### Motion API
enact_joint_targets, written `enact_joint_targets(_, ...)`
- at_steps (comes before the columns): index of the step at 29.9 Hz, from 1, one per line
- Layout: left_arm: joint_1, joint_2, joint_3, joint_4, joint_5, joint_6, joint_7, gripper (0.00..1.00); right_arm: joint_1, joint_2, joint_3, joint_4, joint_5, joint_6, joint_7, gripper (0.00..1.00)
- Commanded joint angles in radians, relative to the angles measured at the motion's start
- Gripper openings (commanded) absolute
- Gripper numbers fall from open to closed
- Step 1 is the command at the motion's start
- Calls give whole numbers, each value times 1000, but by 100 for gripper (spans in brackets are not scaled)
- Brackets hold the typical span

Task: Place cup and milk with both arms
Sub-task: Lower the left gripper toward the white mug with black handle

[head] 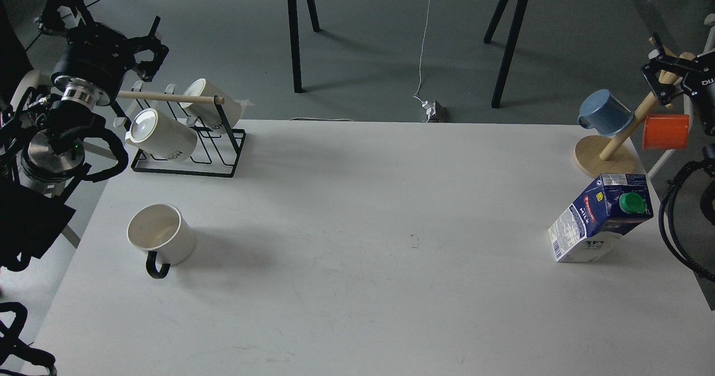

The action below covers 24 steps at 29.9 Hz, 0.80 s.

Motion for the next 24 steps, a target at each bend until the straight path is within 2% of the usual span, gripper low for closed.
enact_joint_targets(1,-1,13,4,0,2,2,-9,100,1,3,5,0,0,0,0,100)
enact_joint_targets(8,0,22,13,-2,0,-6,5,100,5,0,5,3,0,0,0,100)
enact_joint_targets(11,10,38,17,-25,9,-64,-6,100,5,-2,6,9,0,0,0,100)
enact_joint_targets(15,25,143,27,-75,61,-86,-9,100,5,-2,9,22,-1,0,0,100)
enact_joint_targets(16,31,166,38,-89,102,-86,-12,100,5,-2,13,25,-1,0,0,100)
enact_joint_targets(18,40,209,49,-121,194,-86,-49,100,8,-2,14,26,-1,0,0,100)
enact_joint_targets(20,56,268,55,-220,315,-70,-92,100,14,0,17,25,-1,0,0,100)
enact_joint_targets(24,102,415,64,-493,530,71,-95,100,12,-2,45,37,-1,0,0,100)
